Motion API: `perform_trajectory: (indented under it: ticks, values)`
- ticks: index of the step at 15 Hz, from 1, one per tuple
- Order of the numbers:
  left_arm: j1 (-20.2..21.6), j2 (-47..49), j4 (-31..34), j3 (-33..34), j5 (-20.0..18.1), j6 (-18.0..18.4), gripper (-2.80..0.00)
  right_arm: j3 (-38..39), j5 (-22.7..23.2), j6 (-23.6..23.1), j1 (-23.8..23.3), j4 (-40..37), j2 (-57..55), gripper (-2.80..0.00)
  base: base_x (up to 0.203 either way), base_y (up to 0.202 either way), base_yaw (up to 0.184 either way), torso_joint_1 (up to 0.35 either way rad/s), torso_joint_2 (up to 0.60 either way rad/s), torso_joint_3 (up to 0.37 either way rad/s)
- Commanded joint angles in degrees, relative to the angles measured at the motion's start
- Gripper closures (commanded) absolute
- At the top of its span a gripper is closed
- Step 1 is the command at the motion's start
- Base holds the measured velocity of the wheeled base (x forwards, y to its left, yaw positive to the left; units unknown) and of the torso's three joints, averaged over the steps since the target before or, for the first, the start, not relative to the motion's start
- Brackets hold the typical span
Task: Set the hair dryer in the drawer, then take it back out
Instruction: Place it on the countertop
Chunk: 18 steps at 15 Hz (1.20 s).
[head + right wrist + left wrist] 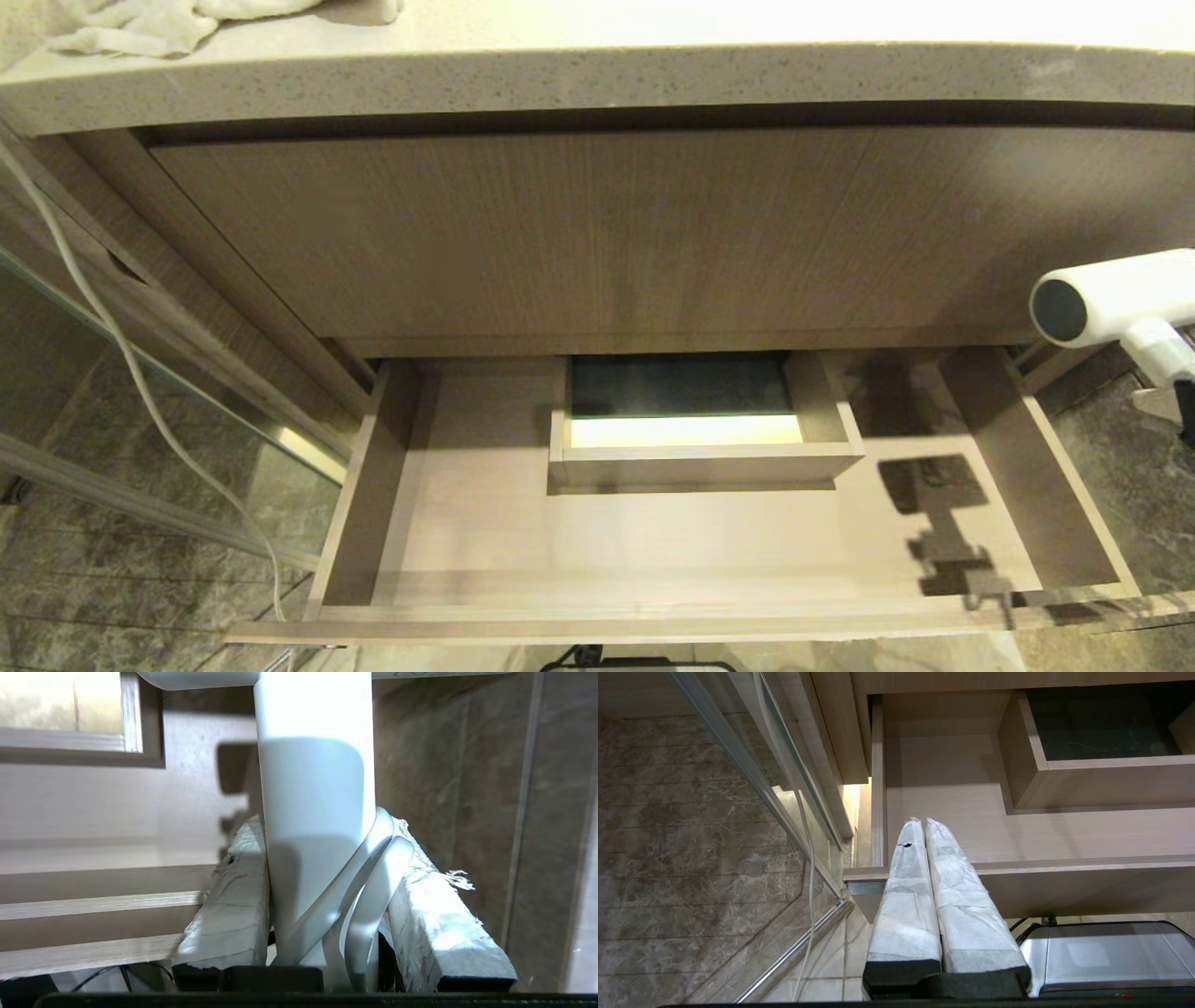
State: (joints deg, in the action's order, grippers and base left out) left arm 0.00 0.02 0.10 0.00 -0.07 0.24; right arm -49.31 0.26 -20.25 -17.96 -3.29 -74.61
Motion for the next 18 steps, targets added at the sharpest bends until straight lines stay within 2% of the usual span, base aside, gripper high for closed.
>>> perform_trajectory:
  ticks: [1, 5, 8, 13, 15, 18]
  values:
    - [0.0, 0.1, 0.0, 0.1, 0.0, 0.0, 0.0, 0.1, 0.0, -0.1, 0.0, -0.3, 6.6, 0.0, 0.0, 0.0, 0.0, 0.0, 0.0, 0.0]
    - [0.0, 0.1, 0.0, 0.0, 0.0, 0.0, 0.0, 0.2, 0.2, -0.2, 0.1, -0.5, 13.9, 0.0, 0.0, 0.0, 0.0, 0.019, -0.01, -0.008]
    - [0.0, 0.1, 0.0, 0.0, 0.0, 0.0, 0.0, -0.2, 0.2, -0.8, 0.3, -1.7, 21.1, 0.0, 0.0, 0.0, 0.0, 0.211, -0.38, -0.146]
    - [0.0, 0.1, 0.0, 0.0, 0.0, 0.0, 0.0, 0.1, 0.0, -4.8, 0.3, -7.5, 33.1, 0.0, 0.0, 0.0, 0.0, 0.157, -0.47, -0.202]
    - [0.0, 0.1, 0.0, 0.1, 0.0, 0.0, 0.0, -1.5, 0.0, -5.5, 0.4, -9.3, 32.9, 0.0, 0.0, 0.0, 0.0, 0.282, -0.5, -0.206]
    - [0.0, 0.1, 0.0, 0.0, 0.0, 0.0, 0.0, -5.9, 0.0, -5.4, 0.5, -8.7, 26.2, 0.0, 0.0, 0.0, 0.0, 0.458, -0.51, -0.24]
